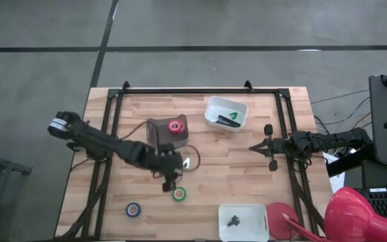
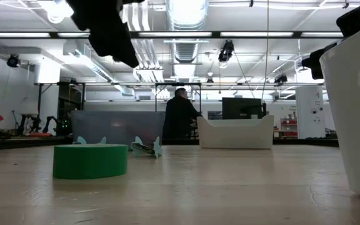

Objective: Pick and place Stapler, Stapler remover, tape
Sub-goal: Put the green tape into the black bin

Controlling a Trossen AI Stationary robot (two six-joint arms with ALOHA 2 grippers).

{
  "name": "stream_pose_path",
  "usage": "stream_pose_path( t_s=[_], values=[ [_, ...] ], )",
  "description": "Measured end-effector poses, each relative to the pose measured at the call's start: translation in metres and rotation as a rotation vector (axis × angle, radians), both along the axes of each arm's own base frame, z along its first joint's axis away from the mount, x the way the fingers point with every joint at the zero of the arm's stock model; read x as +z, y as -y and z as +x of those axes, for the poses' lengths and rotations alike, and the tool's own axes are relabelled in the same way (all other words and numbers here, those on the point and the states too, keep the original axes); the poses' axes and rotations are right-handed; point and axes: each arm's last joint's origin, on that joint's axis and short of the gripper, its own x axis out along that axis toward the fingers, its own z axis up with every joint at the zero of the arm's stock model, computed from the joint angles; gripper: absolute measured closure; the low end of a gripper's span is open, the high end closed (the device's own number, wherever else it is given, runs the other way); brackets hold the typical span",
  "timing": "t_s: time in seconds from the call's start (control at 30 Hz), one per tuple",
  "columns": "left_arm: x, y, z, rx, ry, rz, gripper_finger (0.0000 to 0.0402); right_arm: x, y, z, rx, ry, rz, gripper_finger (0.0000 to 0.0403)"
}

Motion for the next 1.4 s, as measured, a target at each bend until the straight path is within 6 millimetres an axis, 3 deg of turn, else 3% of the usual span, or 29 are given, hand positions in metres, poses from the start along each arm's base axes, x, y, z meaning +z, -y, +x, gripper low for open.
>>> stream_pose_path(
  t_s=[0.13,0.3,1.17,1.4],
  values=[
    [-0.012,0.023,0.004,-0.054,-0.005,-0.005,0.0262,0.000,0.000,0.000,0.000,0.000,0.000,0.0394],
    [-0.028,0.036,0.008,-0.059,-0.041,-0.013,0.0264,0.000,0.000,0.000,0.000,0.000,0.000,0.0394],
    [-0.101,0.058,0.022,-0.035,-0.250,0.027,0.0264,0.000,0.000,0.000,0.001,0.000,0.000,0.0394],
    [-0.104,0.057,0.025,-0.023,-0.250,0.041,0.0274,0.000,0.000,0.000,0.001,0.000,0.002,0.0394]
  ],
)
